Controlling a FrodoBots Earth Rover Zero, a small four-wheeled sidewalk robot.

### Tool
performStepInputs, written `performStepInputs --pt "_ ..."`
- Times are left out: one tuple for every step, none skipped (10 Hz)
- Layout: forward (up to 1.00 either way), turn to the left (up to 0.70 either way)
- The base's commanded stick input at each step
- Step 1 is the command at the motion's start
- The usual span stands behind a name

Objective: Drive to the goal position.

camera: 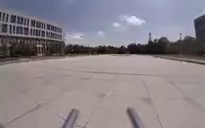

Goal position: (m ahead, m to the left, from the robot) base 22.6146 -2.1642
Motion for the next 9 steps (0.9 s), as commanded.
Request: performStepInputs --pt "0.7 0.0" --pt "0.7 0.0" --pt "0.7 0.0" --pt "0.7 0.0" --pt "0.7 0.0" --pt "0.7 0.0" --pt "0.7 0.0" --pt "0.7 0.0" --pt "0.7 0.0"
